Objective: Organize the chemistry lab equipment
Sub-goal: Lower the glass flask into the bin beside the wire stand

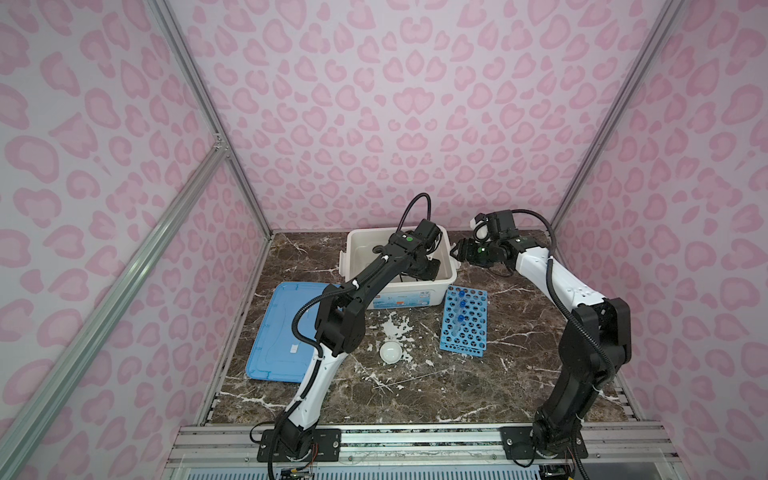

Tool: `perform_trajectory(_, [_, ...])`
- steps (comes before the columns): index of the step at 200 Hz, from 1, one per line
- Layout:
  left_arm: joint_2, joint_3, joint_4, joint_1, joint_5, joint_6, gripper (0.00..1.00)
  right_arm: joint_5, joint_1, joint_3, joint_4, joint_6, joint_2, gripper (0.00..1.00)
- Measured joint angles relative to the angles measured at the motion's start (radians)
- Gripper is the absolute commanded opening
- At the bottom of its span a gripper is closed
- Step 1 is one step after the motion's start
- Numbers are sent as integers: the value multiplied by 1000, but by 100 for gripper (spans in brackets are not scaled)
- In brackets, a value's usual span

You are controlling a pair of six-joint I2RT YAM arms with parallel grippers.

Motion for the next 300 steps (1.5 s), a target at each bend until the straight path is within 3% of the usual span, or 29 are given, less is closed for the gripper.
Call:
perform_trajectory(101, [21, 24, -11, -2, 5, -7, 26, -32, 7, 6, -28, -5, 20, 61])
perform_trajectory(193, [21, 57, -13, 46, 32, -72, 23, -48, 14, 18, -30, -11, 37, 52])
perform_trajectory(300, [72, 74, -14, 43, 100, -129, 22, -51, 22, 17, -44, -19, 40, 50])
